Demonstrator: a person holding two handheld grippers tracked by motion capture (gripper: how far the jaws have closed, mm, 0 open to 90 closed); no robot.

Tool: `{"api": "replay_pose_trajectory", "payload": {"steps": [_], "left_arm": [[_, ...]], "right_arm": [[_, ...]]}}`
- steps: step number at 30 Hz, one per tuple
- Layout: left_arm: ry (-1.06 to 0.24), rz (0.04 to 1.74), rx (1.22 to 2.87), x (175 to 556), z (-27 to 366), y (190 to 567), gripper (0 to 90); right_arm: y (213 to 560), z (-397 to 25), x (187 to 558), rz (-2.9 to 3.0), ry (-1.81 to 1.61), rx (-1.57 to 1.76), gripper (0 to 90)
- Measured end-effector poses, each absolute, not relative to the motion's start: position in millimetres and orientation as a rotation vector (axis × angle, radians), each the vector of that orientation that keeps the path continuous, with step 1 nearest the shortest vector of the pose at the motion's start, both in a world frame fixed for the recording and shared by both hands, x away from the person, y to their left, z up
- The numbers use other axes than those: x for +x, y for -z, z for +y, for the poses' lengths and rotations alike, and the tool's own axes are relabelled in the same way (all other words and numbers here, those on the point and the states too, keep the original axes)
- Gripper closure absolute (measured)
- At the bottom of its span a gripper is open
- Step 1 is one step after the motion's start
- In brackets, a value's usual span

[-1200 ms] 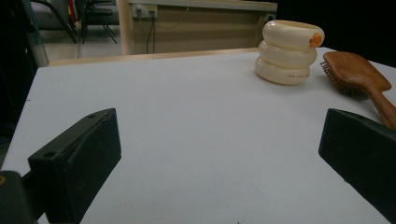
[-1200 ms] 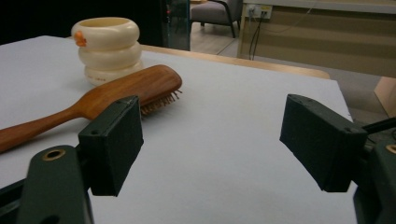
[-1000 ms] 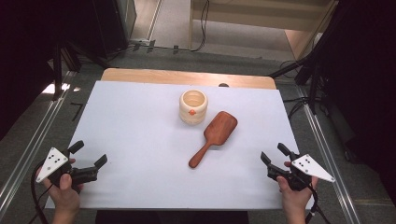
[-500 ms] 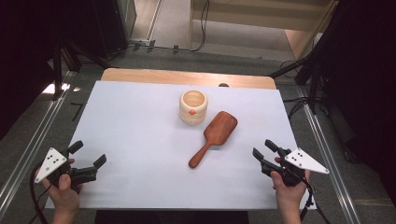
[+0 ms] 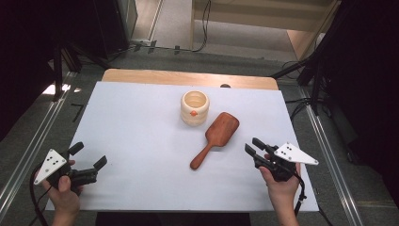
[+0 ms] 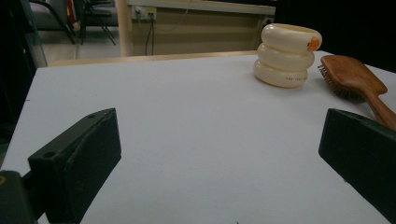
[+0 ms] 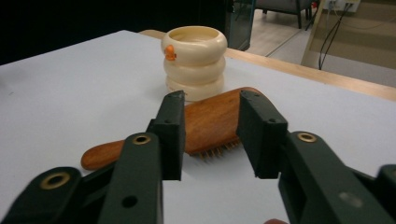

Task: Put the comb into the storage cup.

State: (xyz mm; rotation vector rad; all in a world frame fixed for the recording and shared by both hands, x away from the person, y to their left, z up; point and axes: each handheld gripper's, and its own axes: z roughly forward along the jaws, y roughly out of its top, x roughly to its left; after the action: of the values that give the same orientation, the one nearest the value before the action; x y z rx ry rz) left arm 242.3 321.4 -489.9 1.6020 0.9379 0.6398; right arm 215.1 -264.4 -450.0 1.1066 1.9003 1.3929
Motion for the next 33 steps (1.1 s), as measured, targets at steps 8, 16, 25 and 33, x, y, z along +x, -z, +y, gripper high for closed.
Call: {"api": "replay_pose_trajectory", "payload": {"steps": [8,16,25,33], "left_arm": [[-0.646,0.940,1.606,242.3,321.0,489.9,0.0],[-0.648,0.946,1.596,242.0,321.8,489.9,0.0],[-0.651,0.950,1.596,242.0,321.9,489.9,0.0],[-0.652,0.954,1.595,241.9,322.1,490.0,0.0]], "right_arm": [[443.8,-244.6,226.6,1.976,-1.384,1.054,73.9],[442.8,-221.0,241.6,2.095,-1.407,1.036,78.8],[445.2,-194.7,251.7,2.192,-1.372,0.981,84.3],[450.2,-174.4,256.3,2.306,-1.321,0.912,88.1]]}}
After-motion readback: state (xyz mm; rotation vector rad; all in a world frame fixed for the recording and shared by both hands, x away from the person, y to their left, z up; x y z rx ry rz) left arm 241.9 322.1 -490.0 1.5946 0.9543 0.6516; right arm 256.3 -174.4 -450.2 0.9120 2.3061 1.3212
